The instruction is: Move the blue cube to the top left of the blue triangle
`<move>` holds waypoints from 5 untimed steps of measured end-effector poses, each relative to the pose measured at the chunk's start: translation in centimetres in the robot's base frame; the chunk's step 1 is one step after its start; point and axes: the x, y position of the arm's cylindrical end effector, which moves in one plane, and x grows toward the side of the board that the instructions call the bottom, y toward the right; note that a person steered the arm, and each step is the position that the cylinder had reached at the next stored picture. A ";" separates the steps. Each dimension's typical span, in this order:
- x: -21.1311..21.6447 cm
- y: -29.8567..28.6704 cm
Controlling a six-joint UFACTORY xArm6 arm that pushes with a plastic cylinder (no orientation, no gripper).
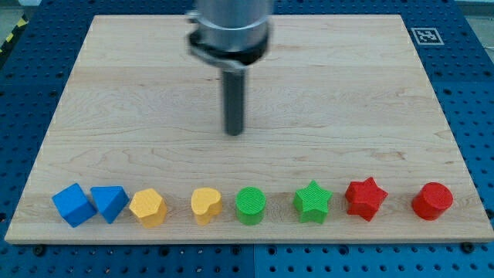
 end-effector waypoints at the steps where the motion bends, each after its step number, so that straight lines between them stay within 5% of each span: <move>1: 0.3 -9.0; 3: 2.5 -24.2; 5: 3.8 -24.3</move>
